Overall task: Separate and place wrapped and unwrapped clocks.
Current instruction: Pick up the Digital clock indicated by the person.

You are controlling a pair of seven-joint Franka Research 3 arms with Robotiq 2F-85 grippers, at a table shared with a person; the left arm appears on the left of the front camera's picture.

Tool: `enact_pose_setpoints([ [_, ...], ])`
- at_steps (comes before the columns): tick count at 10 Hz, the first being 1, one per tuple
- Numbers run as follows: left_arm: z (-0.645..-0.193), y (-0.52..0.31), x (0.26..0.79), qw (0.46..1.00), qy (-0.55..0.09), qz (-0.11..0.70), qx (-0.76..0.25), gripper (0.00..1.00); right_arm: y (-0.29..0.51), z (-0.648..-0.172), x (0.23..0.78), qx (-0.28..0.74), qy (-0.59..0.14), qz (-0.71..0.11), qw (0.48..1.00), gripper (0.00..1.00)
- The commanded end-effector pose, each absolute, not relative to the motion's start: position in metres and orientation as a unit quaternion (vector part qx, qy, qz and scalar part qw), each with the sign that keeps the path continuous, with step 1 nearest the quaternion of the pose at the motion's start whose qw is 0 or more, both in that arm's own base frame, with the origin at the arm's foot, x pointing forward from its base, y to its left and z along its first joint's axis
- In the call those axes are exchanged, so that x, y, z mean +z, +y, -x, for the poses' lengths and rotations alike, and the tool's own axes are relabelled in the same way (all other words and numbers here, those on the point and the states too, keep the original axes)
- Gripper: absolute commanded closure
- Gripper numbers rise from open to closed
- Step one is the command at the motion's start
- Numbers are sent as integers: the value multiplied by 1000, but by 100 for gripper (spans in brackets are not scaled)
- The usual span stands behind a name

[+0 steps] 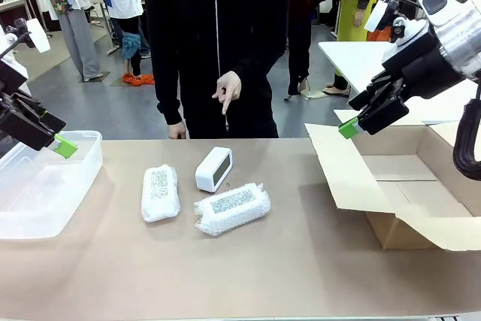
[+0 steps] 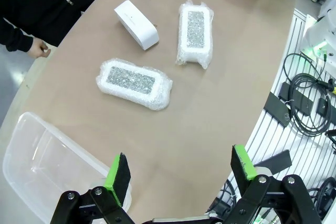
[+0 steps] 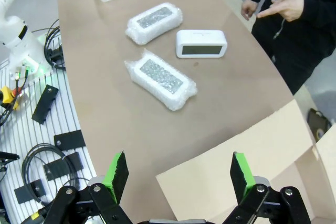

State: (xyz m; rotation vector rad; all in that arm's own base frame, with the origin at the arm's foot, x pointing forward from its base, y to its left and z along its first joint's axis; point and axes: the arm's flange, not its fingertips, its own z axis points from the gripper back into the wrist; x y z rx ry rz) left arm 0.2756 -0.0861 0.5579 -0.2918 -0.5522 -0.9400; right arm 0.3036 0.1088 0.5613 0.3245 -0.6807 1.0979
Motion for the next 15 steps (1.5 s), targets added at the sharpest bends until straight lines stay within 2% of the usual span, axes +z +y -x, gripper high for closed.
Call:
enact_pose_setpoints([
  [1, -275, -86, 559, 843, -263, 143, -448, 0, 109, -303, 561, 512, -316, -165, 782, 0],
  [12, -276, -86, 558, 845, -262, 138, -445, 0, 109, -303, 561, 512, -316, -165, 782, 0],
  [13, -298, -112, 566, 868, -291, 148, -375, 0, 109, -303, 561, 512, -316, -165, 782, 0],
  [15, -331, -190, 579, 913, -256, 133, -289, 0, 109, -303, 561, 512, -316, -165, 782, 0],
])
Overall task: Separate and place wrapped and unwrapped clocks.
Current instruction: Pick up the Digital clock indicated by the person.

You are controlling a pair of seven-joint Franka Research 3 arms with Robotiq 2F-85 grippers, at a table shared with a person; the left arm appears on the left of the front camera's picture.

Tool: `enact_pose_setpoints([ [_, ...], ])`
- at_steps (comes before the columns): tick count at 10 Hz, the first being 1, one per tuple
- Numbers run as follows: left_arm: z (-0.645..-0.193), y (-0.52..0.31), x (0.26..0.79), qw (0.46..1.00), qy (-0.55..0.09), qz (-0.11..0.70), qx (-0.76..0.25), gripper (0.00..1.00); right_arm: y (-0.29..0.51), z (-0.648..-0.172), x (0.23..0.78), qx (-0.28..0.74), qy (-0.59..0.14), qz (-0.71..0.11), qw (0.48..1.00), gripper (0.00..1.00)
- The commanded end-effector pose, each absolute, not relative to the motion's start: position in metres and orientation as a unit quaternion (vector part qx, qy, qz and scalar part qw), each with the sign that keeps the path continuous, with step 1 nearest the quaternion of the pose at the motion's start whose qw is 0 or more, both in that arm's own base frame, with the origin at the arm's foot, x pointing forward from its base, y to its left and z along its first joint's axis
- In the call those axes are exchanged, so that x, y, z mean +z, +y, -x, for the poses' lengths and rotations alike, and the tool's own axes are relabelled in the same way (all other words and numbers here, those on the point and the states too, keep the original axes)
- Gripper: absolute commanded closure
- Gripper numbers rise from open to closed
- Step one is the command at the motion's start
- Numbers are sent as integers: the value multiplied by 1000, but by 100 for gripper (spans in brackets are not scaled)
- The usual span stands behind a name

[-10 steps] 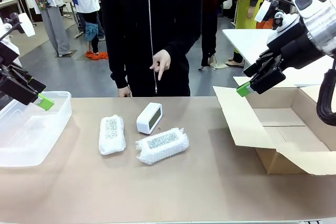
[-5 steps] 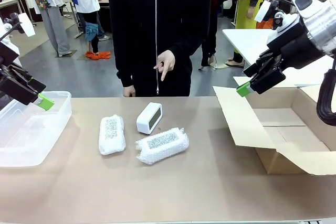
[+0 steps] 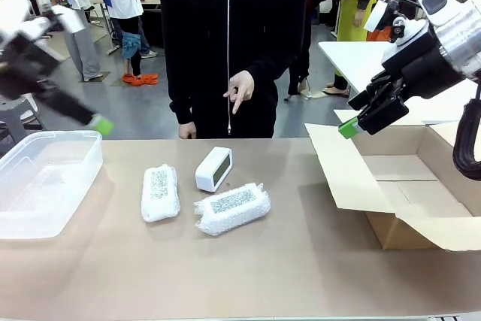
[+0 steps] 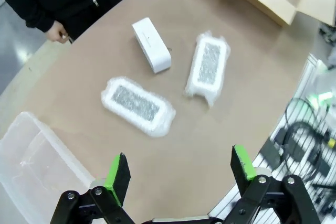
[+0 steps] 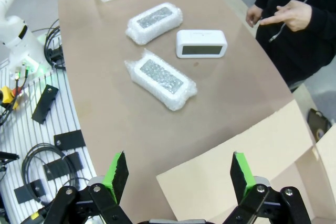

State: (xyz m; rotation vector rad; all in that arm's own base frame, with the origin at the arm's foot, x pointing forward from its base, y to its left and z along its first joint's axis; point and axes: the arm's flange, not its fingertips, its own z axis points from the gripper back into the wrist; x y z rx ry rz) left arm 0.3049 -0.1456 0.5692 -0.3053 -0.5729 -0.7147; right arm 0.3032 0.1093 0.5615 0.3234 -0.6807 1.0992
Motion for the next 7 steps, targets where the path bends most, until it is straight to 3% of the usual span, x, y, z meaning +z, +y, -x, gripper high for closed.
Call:
enact_pose_setpoints([
  [1, -341, -227, 580, 929, -229, 85, -279, 0, 109, -303, 561, 512, -316, -165, 782, 0],
  [3, -365, -299, 564, 958, -190, 25, -214, 0, 109, -303, 561, 512, -316, -165, 782, 0],
  [4, -381, -325, 538, 963, -200, -26, -180, 0, 109, -303, 561, 512, -316, -165, 782, 0],
  [7, -435, -344, 466, 961, -185, 54, -198, 0, 109, -303, 561, 512, -316, -165, 782, 0],
])
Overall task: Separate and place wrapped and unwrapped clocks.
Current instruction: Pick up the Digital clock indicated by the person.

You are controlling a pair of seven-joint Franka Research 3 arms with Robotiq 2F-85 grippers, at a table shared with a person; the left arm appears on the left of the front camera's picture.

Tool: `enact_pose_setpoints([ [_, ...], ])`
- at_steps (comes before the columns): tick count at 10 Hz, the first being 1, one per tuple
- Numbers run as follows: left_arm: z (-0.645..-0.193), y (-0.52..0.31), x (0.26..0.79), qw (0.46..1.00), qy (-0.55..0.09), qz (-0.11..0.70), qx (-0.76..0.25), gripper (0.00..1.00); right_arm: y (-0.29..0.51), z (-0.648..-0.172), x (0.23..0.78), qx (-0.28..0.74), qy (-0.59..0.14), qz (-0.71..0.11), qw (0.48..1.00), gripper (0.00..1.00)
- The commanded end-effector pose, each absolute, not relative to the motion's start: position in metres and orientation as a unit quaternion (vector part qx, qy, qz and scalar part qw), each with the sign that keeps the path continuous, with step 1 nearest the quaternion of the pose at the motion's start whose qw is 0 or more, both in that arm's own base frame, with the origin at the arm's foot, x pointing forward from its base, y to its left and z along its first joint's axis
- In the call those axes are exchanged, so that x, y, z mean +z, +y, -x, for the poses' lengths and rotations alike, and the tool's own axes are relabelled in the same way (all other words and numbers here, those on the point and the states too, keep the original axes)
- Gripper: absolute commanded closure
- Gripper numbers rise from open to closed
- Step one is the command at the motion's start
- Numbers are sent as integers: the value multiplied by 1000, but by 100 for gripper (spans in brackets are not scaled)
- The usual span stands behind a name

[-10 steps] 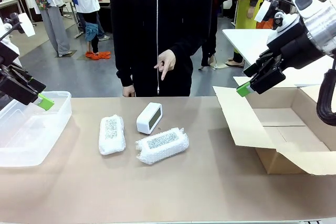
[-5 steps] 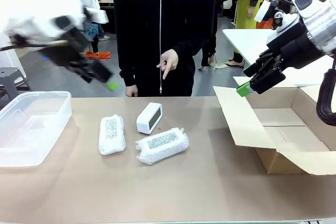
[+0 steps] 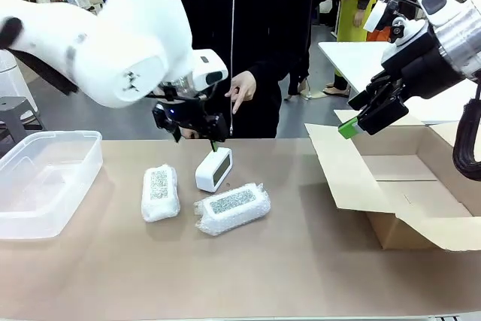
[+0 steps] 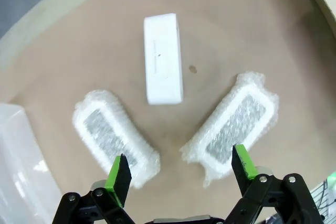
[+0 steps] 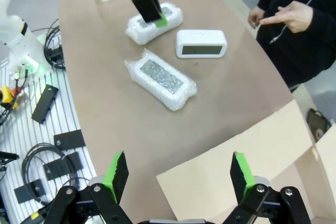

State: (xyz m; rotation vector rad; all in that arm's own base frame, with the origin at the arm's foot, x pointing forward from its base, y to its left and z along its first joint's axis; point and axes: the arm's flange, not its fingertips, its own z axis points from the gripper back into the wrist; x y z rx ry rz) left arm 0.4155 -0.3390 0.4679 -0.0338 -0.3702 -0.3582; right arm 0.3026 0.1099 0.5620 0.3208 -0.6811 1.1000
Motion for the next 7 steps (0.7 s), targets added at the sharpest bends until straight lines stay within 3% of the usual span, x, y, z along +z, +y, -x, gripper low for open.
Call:
enact_pose_setpoints([
  [1, -396, -333, 491, 965, -194, 2, -178, 0, 109, -303, 561, 512, -316, -165, 782, 0],
  [4, -396, -333, 491, 965, -194, 2, -178, 0, 109, -303, 561, 512, -316, -165, 782, 0],
  [7, -467, -351, 480, 971, -151, 54, -176, 0, 109, -303, 561, 512, -316, -165, 782, 0],
])
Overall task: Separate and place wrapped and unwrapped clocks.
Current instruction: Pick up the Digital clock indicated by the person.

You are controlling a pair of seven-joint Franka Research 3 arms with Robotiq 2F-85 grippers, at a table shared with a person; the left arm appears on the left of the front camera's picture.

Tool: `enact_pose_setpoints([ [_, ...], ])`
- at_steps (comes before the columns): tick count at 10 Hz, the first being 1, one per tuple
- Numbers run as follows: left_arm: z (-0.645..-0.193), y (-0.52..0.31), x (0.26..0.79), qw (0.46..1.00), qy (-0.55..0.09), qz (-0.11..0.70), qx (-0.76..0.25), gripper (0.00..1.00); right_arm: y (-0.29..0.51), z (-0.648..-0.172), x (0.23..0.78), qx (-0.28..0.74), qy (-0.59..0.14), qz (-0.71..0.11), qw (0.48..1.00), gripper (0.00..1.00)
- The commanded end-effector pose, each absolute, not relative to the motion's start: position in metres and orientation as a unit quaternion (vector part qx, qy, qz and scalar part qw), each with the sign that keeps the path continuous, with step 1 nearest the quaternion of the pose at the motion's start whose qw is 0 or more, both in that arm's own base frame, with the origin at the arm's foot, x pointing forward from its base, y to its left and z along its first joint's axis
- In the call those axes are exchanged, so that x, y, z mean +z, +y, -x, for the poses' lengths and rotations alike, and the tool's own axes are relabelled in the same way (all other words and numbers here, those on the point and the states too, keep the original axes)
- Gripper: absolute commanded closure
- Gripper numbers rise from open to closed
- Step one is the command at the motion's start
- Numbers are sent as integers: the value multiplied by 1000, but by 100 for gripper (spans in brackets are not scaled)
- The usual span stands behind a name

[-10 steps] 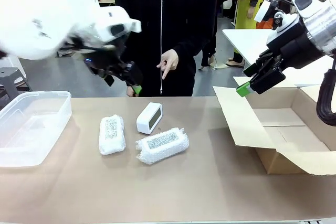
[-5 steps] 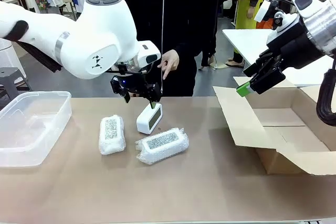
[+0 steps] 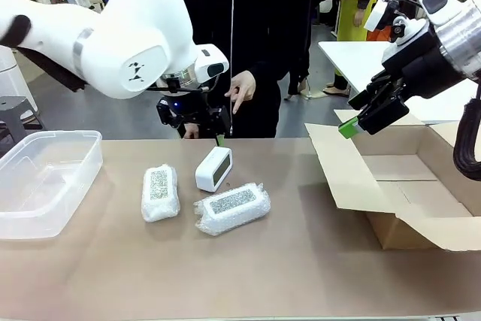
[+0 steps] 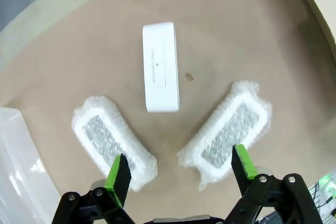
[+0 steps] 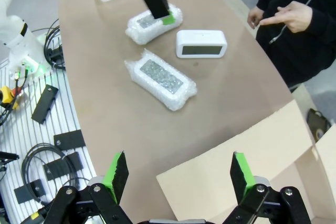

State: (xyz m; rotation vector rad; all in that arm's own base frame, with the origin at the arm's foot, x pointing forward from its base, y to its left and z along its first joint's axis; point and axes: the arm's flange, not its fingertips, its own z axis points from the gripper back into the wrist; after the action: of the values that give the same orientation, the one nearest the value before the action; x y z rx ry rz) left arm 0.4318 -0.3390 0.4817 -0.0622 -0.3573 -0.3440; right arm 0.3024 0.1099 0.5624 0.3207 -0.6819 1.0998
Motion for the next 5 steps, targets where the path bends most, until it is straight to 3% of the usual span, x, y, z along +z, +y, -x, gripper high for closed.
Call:
enact_pose_setpoints([
  [1, -489, -363, 472, 975, -144, 37, -164, 0, 109, -303, 561, 512, -316, -165, 782, 0],
  [5, -534, -389, 428, 987, -60, -15, -151, 0, 109, -303, 561, 512, -316, -165, 782, 0],
])
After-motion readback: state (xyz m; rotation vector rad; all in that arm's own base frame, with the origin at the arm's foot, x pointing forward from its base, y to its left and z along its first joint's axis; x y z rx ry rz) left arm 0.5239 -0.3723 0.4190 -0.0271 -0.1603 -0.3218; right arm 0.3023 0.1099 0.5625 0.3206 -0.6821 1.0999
